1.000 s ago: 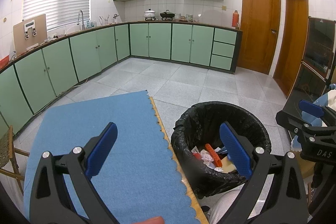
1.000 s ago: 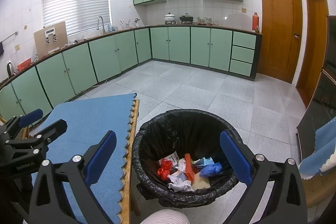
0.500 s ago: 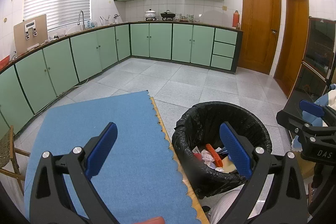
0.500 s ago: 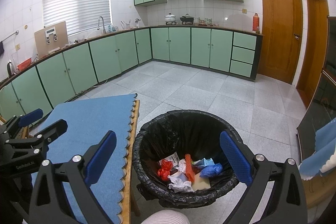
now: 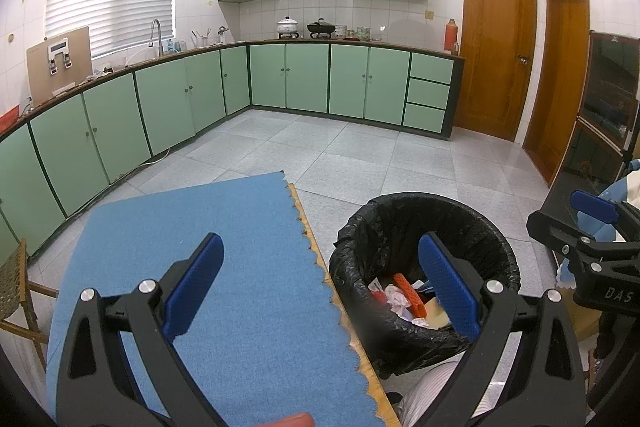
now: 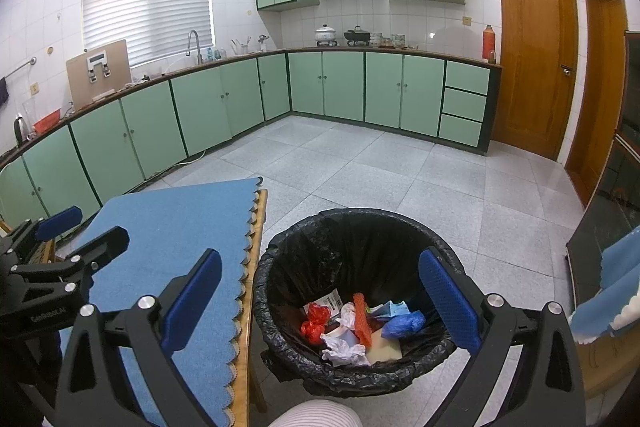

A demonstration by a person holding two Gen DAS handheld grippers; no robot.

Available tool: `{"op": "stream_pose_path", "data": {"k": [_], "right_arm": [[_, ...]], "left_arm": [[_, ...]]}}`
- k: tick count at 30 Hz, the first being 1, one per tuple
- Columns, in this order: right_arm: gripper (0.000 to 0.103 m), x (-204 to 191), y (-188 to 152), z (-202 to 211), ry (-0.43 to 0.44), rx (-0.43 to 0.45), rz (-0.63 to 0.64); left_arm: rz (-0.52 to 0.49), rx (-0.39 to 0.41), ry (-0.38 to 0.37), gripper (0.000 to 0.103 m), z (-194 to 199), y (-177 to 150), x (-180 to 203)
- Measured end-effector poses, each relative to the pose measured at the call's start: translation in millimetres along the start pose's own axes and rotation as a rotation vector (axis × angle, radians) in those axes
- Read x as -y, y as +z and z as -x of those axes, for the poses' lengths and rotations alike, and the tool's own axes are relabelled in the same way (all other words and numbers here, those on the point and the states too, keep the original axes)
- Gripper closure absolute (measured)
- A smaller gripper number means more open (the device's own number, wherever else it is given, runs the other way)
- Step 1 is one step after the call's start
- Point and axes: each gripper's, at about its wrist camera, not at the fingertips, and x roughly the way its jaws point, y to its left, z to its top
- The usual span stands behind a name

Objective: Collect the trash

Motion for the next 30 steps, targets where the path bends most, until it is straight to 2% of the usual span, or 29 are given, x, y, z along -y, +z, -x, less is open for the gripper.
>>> {"op": "stream_pose_path", "data": {"k": [30], "right_arm": [[0.006, 0.8, 0.3, -3.6, 0.002, -0.002, 0.002]], "left_arm": [[0.0, -0.01, 0.0, 0.008, -2.3, -2.2, -0.7]]}}
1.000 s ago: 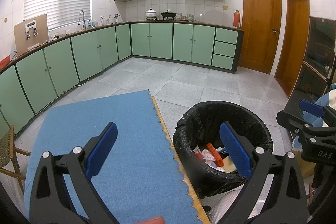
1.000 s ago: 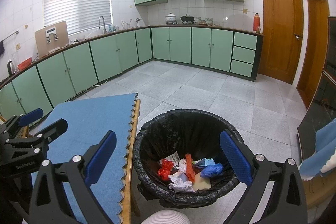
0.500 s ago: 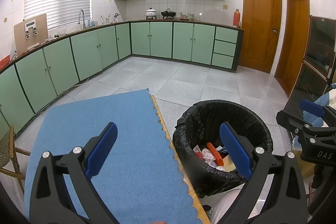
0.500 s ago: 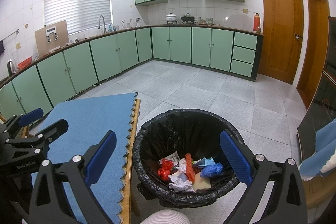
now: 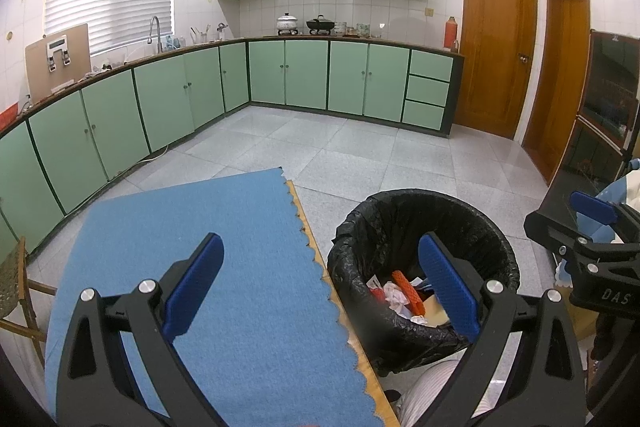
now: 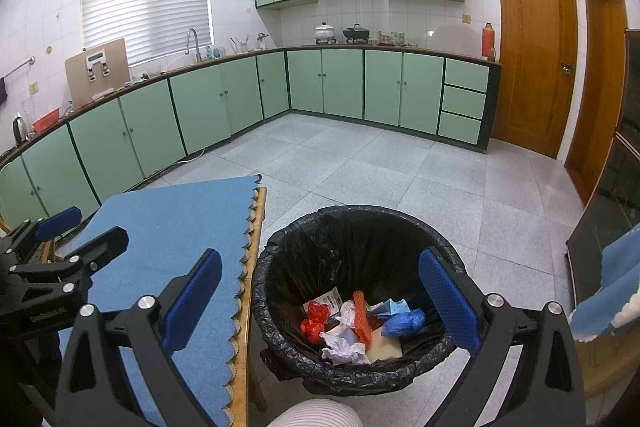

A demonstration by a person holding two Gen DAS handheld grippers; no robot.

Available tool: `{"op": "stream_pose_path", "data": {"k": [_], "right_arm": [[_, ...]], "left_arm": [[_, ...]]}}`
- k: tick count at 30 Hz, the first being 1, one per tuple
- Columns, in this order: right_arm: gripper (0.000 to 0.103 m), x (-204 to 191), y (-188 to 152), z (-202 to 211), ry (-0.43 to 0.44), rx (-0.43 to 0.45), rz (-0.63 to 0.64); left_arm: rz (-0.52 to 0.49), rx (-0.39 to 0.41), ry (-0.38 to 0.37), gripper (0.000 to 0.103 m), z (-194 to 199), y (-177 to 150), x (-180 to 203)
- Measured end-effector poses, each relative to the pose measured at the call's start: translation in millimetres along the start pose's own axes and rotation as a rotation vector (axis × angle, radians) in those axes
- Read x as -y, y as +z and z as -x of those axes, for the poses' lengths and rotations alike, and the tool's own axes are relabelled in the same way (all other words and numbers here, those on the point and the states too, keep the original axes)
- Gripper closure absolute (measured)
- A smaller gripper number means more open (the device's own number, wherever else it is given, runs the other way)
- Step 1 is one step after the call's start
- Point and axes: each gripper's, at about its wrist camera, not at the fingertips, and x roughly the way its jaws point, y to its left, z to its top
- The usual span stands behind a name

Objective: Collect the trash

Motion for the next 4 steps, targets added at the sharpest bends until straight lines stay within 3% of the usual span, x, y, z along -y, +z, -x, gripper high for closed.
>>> {"op": "stream_pose_path", "data": {"k": [4], "right_arm": [[0.006, -0.4, 0.4, -0.3, 0.0, 0.0, 0.002]], "left_arm": [[0.001, 0.0, 0.0, 0.008, -0.9, -0.7, 1.4]]}}
